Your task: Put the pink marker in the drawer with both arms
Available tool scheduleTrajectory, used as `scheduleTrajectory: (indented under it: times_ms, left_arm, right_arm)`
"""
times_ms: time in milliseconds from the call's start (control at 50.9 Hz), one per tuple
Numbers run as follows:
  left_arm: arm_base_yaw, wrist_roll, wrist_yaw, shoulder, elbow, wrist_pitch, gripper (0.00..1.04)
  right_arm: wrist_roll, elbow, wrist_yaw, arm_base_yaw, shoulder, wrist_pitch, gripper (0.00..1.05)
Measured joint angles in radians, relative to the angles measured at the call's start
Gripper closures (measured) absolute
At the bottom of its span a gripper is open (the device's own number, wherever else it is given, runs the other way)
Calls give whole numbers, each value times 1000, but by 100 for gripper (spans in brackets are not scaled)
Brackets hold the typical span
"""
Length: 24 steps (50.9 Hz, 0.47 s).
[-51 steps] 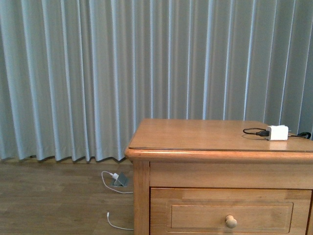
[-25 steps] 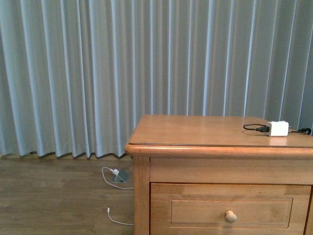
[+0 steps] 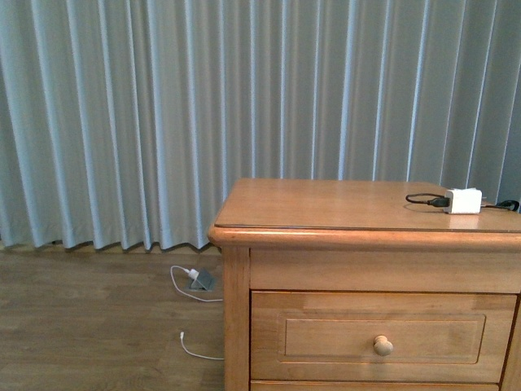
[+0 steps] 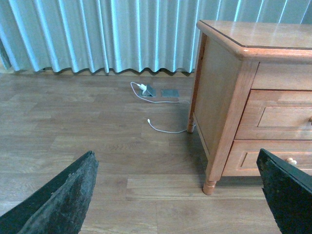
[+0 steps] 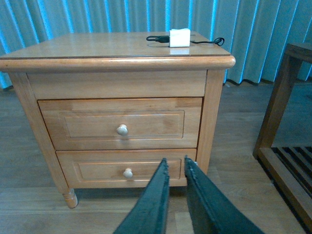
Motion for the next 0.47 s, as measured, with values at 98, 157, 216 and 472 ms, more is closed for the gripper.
scheduleTrajectory:
  times_ms: [98, 157, 216, 472]
  left_arm:
    - [0, 0, 0, 0, 0, 0, 6]
    - [0, 0, 0, 0, 0, 0, 6]
    - [0, 0, 0, 0, 0, 0, 6]
    - [0, 0, 0, 0, 0, 0, 6]
  right_arm:
    - [0, 0, 0, 0, 0, 0, 69]
    - [0, 0, 0, 0, 0, 0, 58]
    - [0, 0, 0, 0, 0, 0, 47]
    - [1, 0, 0, 0, 0, 0, 7]
